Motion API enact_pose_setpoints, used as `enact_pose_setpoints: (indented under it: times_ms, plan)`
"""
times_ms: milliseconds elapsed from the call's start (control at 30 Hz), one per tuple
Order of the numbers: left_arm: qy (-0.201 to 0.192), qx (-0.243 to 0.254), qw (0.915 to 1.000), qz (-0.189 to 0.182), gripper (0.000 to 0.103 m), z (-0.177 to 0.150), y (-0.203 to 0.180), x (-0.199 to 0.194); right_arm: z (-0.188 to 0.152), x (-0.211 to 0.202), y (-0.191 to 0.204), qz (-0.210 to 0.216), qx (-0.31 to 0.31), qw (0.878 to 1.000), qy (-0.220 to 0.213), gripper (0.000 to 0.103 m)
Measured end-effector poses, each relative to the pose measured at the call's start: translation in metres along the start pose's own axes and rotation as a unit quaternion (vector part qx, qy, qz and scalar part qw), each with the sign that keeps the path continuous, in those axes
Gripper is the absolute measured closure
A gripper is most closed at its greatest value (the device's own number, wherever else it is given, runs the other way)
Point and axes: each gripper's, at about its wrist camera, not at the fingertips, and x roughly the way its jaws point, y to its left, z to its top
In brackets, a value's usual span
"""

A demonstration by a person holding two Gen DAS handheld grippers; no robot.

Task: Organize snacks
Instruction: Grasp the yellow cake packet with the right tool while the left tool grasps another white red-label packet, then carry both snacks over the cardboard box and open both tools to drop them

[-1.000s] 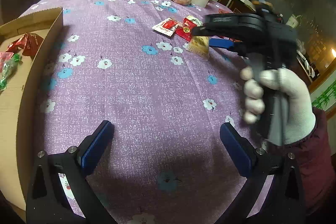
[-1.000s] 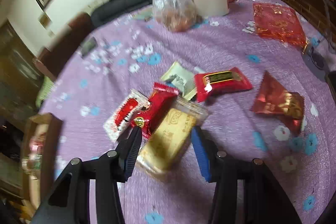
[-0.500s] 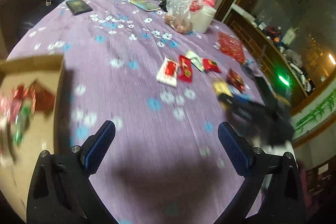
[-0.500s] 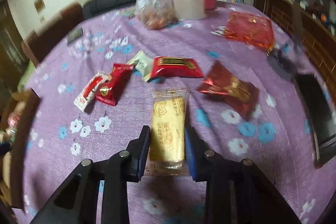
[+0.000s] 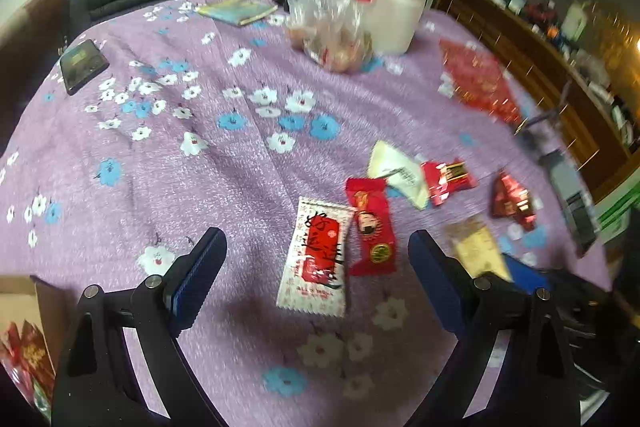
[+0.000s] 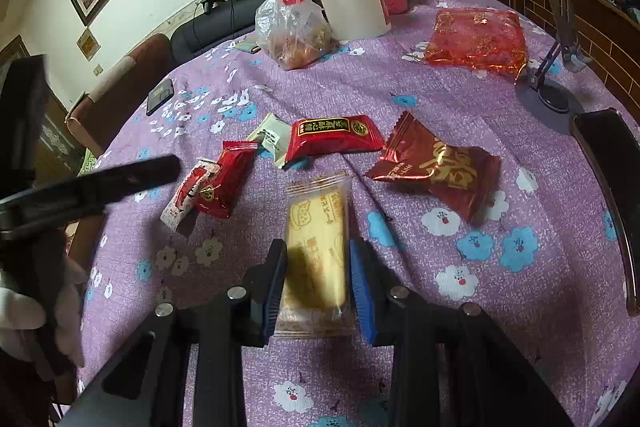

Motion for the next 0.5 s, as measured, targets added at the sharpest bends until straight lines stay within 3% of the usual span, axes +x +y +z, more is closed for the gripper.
enact_pose_setpoints:
  times_ms: [167,200,300,433,500]
  plan:
    - [0.006,0.039,0.9986,0.034,0.014,-0.009,-0.004,0.018,0.001,0.001,0.002,-0.006,-0.005,1.0,-0.001,0.068]
    - [0.008,0.051,0.9981,0.035,0.033,-0.013,-0.005,0.022,0.001,0.001,0.002,-0.007,-0.006,1.0,-0.001,0.068]
    - [0.001,0.067,0.9974,0.026,0.05,-0.018,-0.006,0.022,0.0,0.002,0.004,-0.011,-0.01,1.0,-0.006,0.067]
    - [-0.005,0.064,0.9973,0.037,0.05,-0.015,-0.01,0.026,-0.001,0.004,0.013,-0.022,-0.033,0.999,-0.009,0.058]
    - [-0.01,0.064,0.9973,0.036,0.05,-0.014,-0.013,0.027,-0.002,0.004,0.015,-0.025,-0.04,0.999,-0.009,0.061]
